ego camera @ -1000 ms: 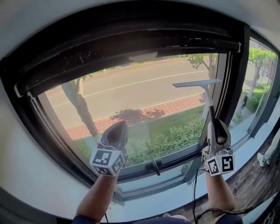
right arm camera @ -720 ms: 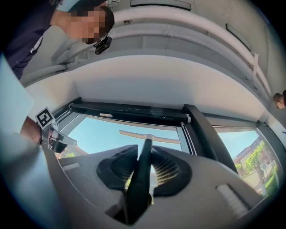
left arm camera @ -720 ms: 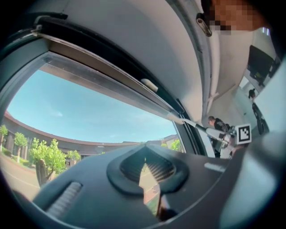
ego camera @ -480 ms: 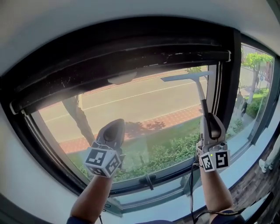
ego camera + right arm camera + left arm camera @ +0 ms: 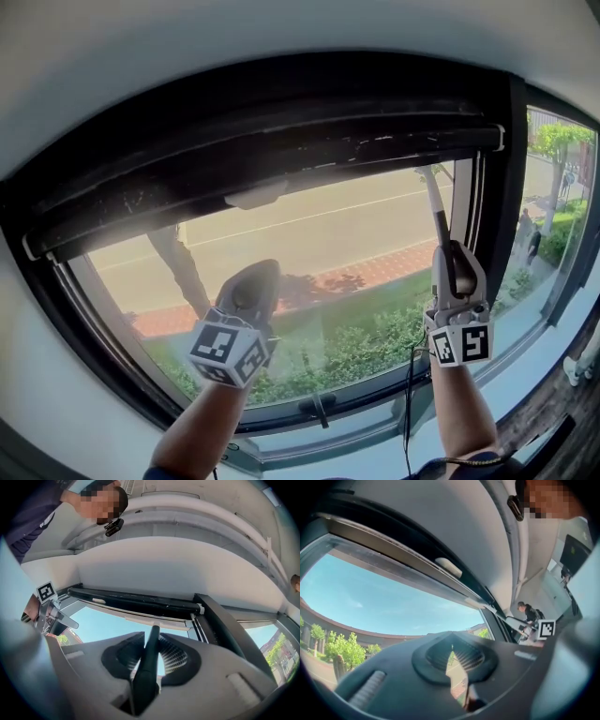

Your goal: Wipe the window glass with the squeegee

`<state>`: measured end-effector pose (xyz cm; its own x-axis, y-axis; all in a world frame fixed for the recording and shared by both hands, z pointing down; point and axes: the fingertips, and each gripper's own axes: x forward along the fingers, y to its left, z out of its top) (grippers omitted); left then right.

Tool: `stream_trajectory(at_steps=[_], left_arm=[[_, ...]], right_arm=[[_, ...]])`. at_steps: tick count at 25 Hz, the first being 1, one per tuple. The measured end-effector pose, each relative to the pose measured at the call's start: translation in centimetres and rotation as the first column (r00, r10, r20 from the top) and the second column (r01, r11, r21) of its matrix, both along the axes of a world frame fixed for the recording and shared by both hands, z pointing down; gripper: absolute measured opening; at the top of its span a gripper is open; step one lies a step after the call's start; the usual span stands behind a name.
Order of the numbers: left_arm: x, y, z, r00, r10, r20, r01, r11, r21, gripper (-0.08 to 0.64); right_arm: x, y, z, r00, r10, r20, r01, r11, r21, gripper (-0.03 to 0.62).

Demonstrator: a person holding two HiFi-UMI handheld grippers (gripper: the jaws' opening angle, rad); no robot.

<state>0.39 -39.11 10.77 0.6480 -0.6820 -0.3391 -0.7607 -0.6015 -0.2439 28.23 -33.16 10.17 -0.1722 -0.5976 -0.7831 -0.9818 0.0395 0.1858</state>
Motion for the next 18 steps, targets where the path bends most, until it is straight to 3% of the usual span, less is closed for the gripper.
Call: stream_trajectory(at_steps=[7, 18], left_arm=[[0.4, -0.7, -0.9, 1.0, -0.012, 0.01, 0.012, 1.0, 0.01, 0.005], [1.1, 0.1, 0.1, 1.0, -0.006, 0.024, 0.006, 1.0, -0.001, 0.005]], right_arm=[[0.0, -1.4, -2.0, 1.0, -0.014, -0.008, 0.014, 0.999, 0.035, 0.103], [0.0, -1.6, -1.0, 1.0, -0.026, -0.007, 0.026, 1.0, -0.007, 0.102]])
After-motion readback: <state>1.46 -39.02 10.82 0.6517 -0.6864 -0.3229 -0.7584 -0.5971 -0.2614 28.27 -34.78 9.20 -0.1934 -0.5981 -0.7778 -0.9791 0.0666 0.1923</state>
